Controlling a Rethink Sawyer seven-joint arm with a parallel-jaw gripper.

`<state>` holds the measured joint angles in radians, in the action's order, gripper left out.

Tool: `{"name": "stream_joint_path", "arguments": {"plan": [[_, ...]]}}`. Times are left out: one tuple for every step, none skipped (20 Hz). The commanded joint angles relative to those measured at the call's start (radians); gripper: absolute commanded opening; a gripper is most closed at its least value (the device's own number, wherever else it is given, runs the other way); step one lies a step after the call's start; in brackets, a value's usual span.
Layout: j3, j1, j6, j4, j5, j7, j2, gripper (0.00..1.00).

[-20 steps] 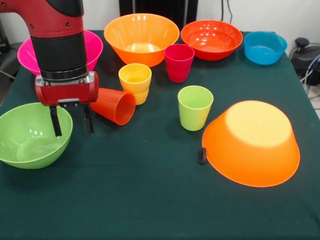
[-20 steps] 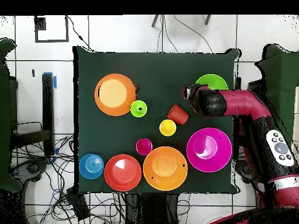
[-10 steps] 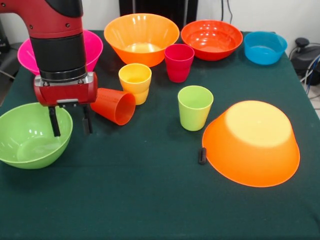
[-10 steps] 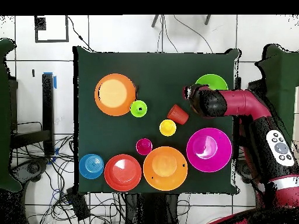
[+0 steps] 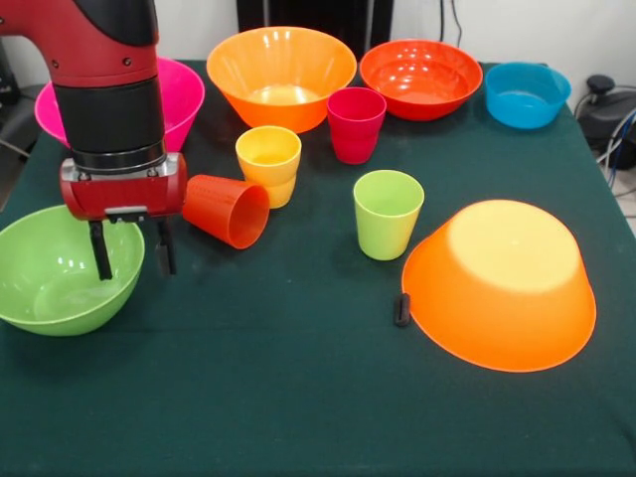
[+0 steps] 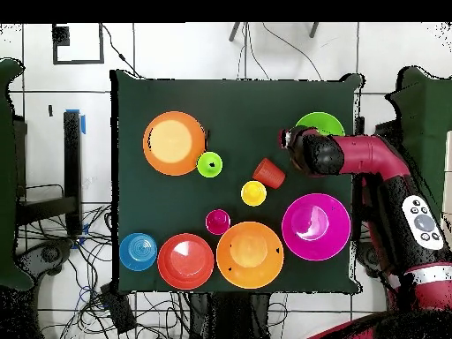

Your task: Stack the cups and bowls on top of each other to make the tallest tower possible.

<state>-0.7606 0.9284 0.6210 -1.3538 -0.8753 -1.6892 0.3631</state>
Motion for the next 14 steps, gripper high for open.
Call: {"name": "stream_joint_path", "arguments": {"plan": [[0.04,-0.046,0.028,0.078,-0.095,0.301,-0.063,1.0],[0.041,-0.047,0.029,0.079,-0.096,0.301,-0.065,1.0],[0.041,-0.048,0.031,0.081,-0.097,0.302,-0.067,1.0],[0.041,-0.048,0.033,0.083,-0.097,0.303,-0.07,1.0],[0.042,-0.049,0.037,0.085,-0.097,0.302,-0.072,1.0],[0.042,-0.05,0.036,0.085,-0.098,0.301,-0.072,1.0],[0.043,-0.051,0.037,0.087,-0.099,0.301,-0.075,1.0],[0.044,-0.051,0.032,0.088,-0.102,0.299,-0.078,1.0],[0.044,-0.051,0.029,0.091,-0.104,0.301,-0.083,1.0],[0.045,-0.051,0.026,0.094,-0.107,0.302,-0.088,1.0],[0.044,-0.051,0.025,0.098,-0.107,0.305,-0.092,1.0],[0.043,-0.051,0.029,0.103,-0.107,0.31,-0.097,1.0],[0.042,-0.052,0.031,0.106,-0.107,0.314,-0.1,1.0],[0.042,-0.052,0.034,0.106,-0.106,0.315,-0.099,1.0]]}}
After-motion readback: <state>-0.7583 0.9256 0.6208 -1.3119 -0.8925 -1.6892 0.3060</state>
